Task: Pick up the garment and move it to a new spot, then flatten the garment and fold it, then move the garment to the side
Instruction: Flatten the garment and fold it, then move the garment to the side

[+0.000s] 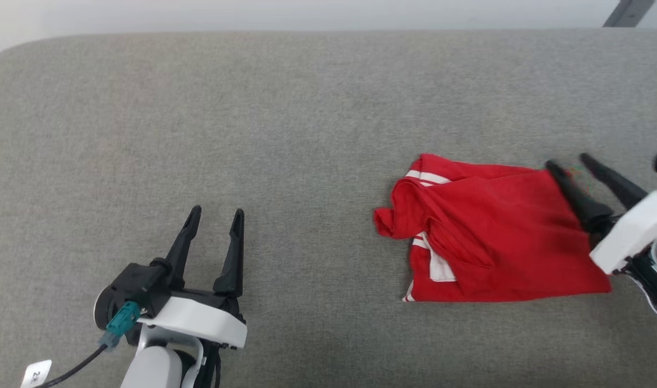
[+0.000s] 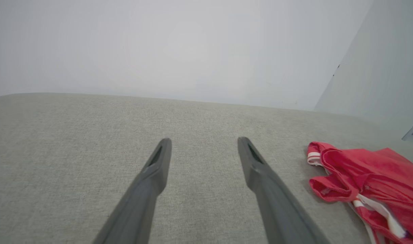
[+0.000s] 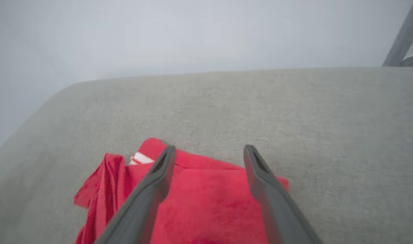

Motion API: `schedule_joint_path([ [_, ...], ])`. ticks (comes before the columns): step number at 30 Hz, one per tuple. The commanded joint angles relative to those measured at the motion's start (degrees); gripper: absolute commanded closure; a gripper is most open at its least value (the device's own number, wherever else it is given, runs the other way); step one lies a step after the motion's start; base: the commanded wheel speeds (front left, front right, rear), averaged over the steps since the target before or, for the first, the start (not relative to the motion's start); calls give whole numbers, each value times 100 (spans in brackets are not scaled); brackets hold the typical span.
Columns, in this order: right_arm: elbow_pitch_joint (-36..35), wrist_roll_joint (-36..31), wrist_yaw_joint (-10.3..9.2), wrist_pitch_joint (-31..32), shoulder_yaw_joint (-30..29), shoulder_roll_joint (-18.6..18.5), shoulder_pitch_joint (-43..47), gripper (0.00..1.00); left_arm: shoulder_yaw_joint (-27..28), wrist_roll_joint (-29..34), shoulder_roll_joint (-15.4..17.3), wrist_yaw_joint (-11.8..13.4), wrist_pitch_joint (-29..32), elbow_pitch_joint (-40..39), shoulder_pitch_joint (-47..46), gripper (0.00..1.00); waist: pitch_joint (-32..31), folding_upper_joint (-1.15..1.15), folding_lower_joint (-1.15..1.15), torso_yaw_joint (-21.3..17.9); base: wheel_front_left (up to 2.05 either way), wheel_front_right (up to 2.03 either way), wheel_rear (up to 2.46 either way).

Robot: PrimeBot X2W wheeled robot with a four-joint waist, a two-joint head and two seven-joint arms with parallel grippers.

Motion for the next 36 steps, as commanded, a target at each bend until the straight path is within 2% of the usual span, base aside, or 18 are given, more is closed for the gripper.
schedule_joint_path([
  [1, 210, -41, -1, -408, -93, 88, 71, 0, 19, -77, 25, -10, -26, 44, 72, 0, -91, 0, 0, -83, 0, 0, 0],
  [5, 918, -448, -1, -1595, -138, 259, 169, 0, 83, -168, 23, -10, -26, 157, 170, 0, -245, 0, 0, -145, 0, 0, 0],
  [8, 1182, -545, -1, -1892, -347, 499, 326, 0, 201, -185, 9, -10, -26, 213, 235, 0, -373, 0, 0, -144, 0, 0, 0],
  [11, 1038, -919, -1, -1924, -932, 707, 559, 0, 287, -174, -6, -10, -26, 204, 342, 0, -467, 0, 0, -128, 0, 0, 0],
  [18, 86, -2149, -1, -1926, -2223, 1414, 1644, 0, 462, -5, -4, -10, -26, -27, 616, 0, -633, 0, 0, -64, 0, 0, 0],
  [24, -487, -2719, -1, -1927, -2757, 1772, 2407, 0, 448, 109, 12, -10, -26, -283, 902, 0, -696, 0, 0, -12, 0, 0, 0],
  [29, -754, -2843, -1, -1927, -3050, 2001, 2861, 0, 639, 265, -25, -10, -26, -654, 1288, 0, -677, 0, 0, -35, 0, 0, 0],
  [36, -921, -2849, -1, -1928, -3295, 2101, 3122, 0, 772, 333, -99, -10, -26, -961, 1561, 0, -572, 0, 0, -22, 0, 0, 0],
])
